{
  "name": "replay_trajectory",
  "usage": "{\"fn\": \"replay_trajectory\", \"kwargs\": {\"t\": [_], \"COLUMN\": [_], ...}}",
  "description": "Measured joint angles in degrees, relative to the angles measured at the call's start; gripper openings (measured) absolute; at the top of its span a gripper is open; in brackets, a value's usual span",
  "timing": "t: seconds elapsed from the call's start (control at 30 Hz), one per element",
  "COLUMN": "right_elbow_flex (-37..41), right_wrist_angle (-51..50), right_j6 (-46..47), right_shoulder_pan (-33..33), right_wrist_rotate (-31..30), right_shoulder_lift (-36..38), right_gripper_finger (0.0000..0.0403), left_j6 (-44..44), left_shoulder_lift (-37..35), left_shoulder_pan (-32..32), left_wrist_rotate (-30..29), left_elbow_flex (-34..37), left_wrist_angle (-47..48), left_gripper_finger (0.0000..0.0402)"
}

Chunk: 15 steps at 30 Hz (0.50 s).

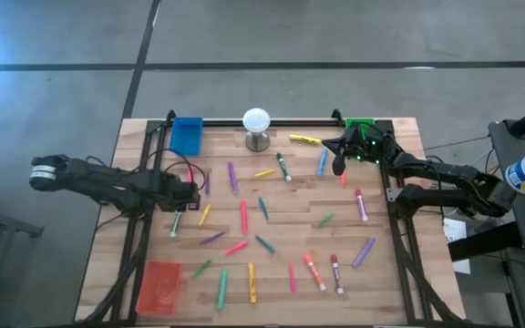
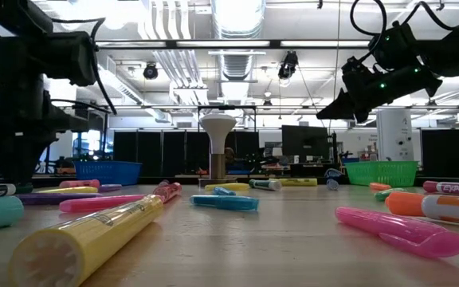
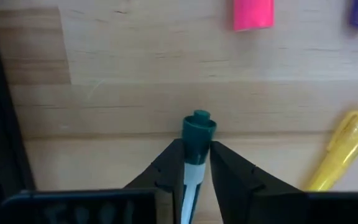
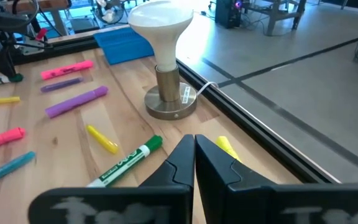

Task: Pick & Place Markers
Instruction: Put the dark green marker pen into the blue bin

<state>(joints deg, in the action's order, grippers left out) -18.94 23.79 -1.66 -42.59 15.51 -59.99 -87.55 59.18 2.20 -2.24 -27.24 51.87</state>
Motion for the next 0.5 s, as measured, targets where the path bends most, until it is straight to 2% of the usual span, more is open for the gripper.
{"fn": "replay_trajectory", "kwargs": {"t": [0.5], "right_elbow_flex": [0.00], "right_wrist_angle": [-0.02], "right_j6": [-0.27], "right_shoulder_pan": [0.00], "right_wrist_rotate": [-0.02], "right_shoulder_lift": [-0.02], "right_gripper_finger": [0.0008], "left_j6": [3.02], "left_shoulder_lift": [0.09], "left_shoulder_pan": [0.04], "left_wrist_rotate": [-2.24], "left_elbow_flex": [4.29], "left_wrist_angle": [-5.51], "left_gripper_finger": [0.0072]}}
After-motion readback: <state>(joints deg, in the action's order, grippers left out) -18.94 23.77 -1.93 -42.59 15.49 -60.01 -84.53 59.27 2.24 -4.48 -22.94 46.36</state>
